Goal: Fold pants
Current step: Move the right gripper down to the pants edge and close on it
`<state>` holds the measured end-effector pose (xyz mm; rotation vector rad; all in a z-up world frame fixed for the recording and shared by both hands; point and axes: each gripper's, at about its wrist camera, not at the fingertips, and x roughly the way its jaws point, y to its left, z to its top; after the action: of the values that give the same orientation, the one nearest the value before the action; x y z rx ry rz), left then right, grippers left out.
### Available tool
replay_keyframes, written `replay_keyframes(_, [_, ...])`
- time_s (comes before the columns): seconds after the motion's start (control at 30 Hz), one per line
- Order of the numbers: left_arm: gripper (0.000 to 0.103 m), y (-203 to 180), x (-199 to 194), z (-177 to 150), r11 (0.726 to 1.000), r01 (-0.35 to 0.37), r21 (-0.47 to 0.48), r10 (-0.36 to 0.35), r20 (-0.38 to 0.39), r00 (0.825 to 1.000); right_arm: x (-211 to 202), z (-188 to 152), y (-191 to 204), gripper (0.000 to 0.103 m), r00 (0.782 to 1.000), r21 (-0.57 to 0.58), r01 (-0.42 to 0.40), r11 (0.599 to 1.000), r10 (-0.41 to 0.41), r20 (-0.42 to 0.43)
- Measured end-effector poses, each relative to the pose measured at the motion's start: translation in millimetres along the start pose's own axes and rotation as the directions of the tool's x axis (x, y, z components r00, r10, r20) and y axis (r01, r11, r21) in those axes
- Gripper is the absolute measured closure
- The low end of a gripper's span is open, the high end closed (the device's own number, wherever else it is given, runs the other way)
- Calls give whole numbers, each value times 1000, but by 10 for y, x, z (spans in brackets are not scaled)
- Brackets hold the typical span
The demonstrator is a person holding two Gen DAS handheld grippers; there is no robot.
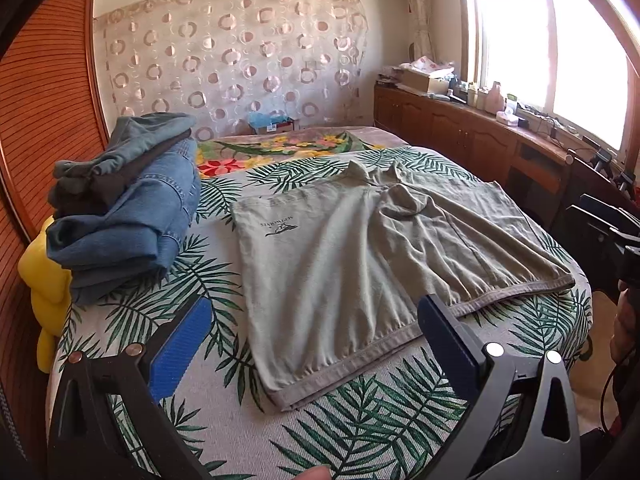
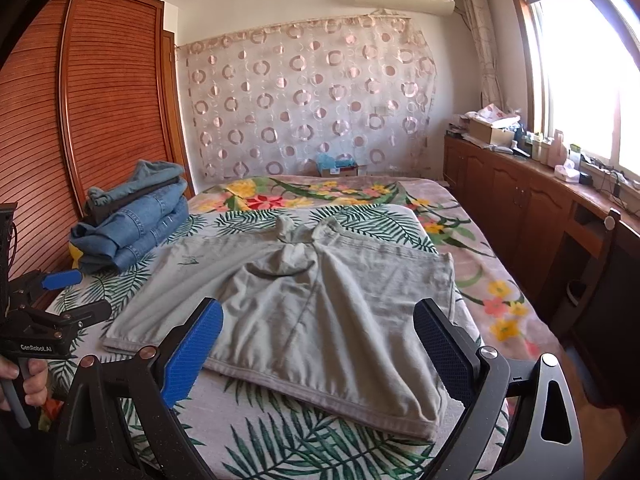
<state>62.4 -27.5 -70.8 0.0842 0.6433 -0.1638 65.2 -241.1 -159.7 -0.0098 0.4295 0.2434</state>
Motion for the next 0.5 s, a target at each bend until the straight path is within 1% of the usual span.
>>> replay_keyframes(0.13, [0,-23,55,5,1000,5,16,-5,-9,1000,24,5,-62,10,1000,-3,13,1000,-13,-17])
replay_keyframes(0.23, [0,-11,117,11,1000,10,23,-9,-22,1000,81,25,-116,14,999,-5,21,1000,-21,-37])
replay_keyframes(0.33, [0,12,174,9,1000,6,21,-5,-31,999,161,70,-261,20,997,-6,47,999,-47,-60])
replay_keyframes(0.37, [0,21,192,4,1000,7,19,-6,-35,999,189,81,-299,24,996,-7,53,999,-54,-68])
replay_keyframes(0.43, [0,53,236,-5,1000,12,13,-11,-46,999,262,126,-371,25,993,-6,74,997,-74,-91])
replay_keyframes(0.5, [0,83,271,-25,1000,15,6,-15,-57,998,306,152,-474,28,990,0,89,996,-89,-110])
